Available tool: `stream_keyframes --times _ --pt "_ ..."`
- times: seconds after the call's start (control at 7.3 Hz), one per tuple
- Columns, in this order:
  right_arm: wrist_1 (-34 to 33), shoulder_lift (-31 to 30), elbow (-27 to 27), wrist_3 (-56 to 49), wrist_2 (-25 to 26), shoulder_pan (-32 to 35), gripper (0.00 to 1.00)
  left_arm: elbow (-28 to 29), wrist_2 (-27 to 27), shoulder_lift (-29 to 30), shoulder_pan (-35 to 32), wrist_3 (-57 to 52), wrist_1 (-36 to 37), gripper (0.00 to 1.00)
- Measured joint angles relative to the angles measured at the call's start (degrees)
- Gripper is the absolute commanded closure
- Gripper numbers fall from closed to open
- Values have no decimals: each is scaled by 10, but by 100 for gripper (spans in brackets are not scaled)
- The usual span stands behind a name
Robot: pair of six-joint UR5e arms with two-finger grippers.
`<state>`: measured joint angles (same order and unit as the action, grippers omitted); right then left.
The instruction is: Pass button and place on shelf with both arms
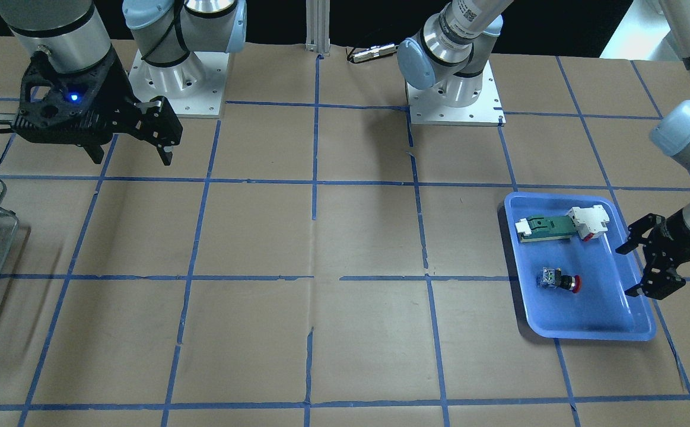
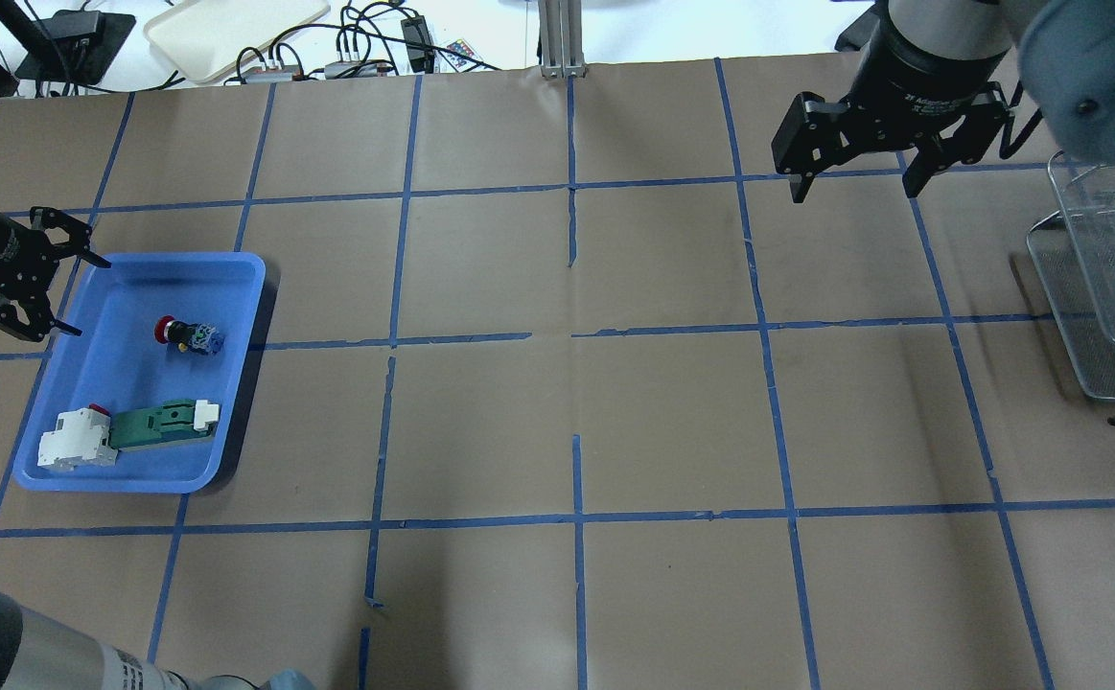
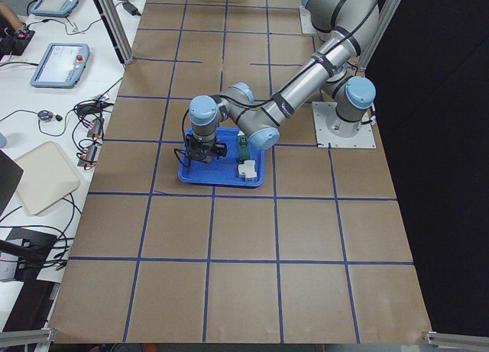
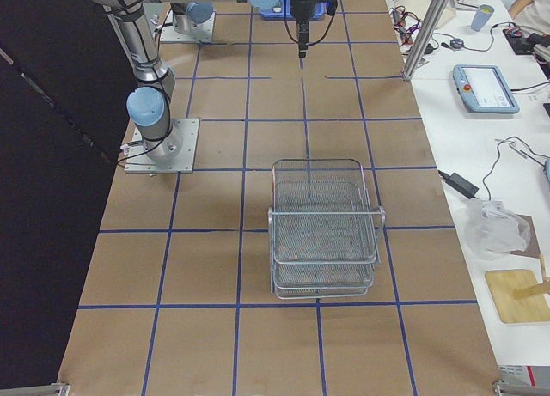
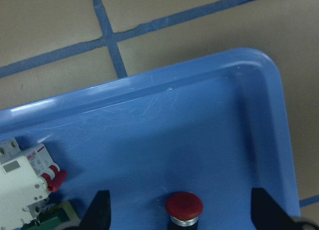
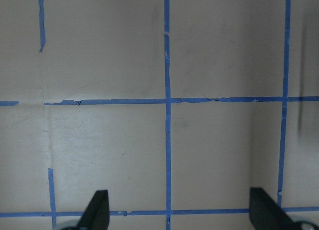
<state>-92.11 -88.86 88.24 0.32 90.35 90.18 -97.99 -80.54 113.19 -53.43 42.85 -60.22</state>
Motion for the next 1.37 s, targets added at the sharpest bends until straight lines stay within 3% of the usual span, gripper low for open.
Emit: stream_keyframes --times 1.37 --pt "0 0 1 0 0 0 0 -17 56 62 2 32 -7 0"
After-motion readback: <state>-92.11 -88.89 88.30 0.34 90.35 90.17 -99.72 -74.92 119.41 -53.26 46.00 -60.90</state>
